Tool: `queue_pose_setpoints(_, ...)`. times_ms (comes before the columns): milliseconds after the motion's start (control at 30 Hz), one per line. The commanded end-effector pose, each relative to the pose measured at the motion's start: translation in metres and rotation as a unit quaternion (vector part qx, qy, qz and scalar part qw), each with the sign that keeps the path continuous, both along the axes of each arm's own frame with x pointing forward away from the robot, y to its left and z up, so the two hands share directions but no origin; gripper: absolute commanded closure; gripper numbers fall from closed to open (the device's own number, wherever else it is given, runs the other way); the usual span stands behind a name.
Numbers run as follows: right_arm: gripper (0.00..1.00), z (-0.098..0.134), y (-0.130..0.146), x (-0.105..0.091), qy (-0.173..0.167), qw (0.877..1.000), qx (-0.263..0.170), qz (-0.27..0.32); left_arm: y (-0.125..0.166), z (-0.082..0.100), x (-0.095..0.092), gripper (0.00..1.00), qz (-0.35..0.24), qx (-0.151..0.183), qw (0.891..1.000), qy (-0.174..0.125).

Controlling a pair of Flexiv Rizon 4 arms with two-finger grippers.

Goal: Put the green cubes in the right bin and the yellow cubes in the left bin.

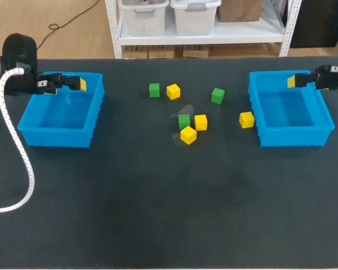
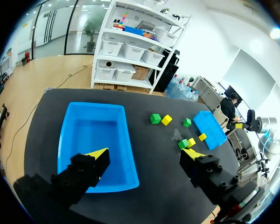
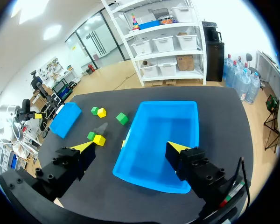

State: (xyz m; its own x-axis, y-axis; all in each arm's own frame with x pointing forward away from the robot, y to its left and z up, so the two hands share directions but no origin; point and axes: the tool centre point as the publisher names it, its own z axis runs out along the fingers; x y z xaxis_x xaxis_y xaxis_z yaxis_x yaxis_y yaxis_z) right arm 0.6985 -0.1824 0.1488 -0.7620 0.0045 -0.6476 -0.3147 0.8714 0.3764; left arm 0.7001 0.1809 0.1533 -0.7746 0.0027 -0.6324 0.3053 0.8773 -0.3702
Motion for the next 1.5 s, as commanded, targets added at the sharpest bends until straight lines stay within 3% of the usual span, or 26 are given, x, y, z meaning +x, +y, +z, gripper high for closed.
queue_pose_setpoints(33,0.0,0.0,-0.001,0.0,0.0,1.0,0.0,0.001,0.003,-0.002,0.0,0.0,-0.004,-0.006,1.0,-0.004)
queue_pose_setpoints(1067,0.0,0.0,-0.001,0.0,0.0,1.0,0.0,0.001,0.003,-0.002,0.0,0.0,-0.004,-0.006,1.0,-0.004)
queue_pose_setpoints(1500,0.0,0.018,0.037,0.022,-0.022,0.998,-0.044,0.028,0.003,-0.002,0.0,0.0,-0.004,-0.006,1.0,-0.004)
